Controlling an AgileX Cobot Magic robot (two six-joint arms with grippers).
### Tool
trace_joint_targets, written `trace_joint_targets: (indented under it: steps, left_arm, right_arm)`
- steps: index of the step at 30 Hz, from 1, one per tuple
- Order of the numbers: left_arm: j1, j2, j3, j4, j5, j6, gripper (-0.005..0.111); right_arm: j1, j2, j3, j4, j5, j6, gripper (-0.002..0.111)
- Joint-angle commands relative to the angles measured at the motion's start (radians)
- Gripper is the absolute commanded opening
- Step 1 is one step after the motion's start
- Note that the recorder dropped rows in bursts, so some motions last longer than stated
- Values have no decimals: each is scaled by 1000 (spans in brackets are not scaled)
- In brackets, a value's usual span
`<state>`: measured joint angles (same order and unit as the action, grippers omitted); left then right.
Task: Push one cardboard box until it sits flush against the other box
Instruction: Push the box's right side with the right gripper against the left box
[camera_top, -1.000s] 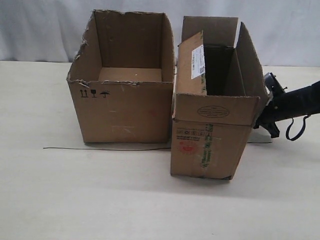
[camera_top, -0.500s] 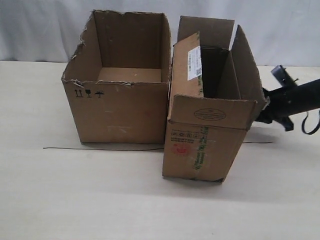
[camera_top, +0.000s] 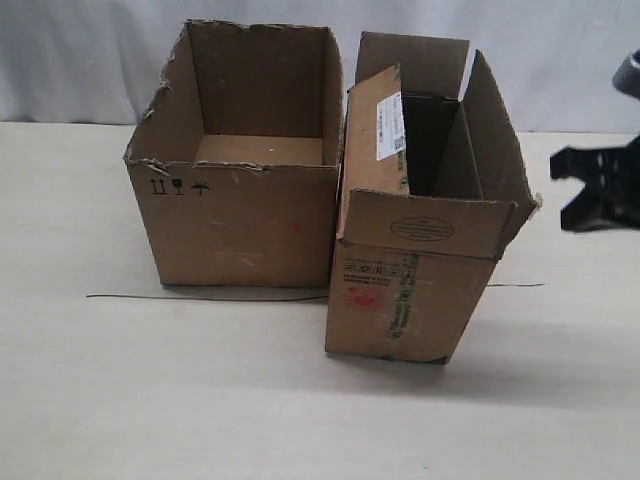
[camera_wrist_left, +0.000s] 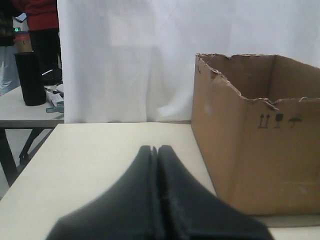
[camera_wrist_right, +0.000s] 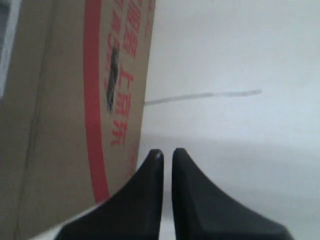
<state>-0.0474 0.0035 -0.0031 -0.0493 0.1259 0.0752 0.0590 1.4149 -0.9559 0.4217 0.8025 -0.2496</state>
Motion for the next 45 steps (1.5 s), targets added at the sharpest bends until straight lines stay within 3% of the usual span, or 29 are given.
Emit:
trace_joint_targets:
  steps: [1,7,13,27,45]
  left_arm:
    - [-1,-3,3,-4,-5,-1,0]
    - [-1,-3,3,-4,-6,-1,0]
    - [-1,-3,3,-4,-5,-1,0]
    - [-1,-3,3,-4,-5,-1,0]
    - [-1,-3,3,-4,-5,-1,0]
  right_arm:
    - [142,-194,218,-109,-22,107,5]
    - [366,-399,418,79,-158,156,5]
    - [466,-297,445,144,-362,162,5]
    - [479,-93,445,225,-644,125,5]
    - [479,92,264,225,-678,102,5]
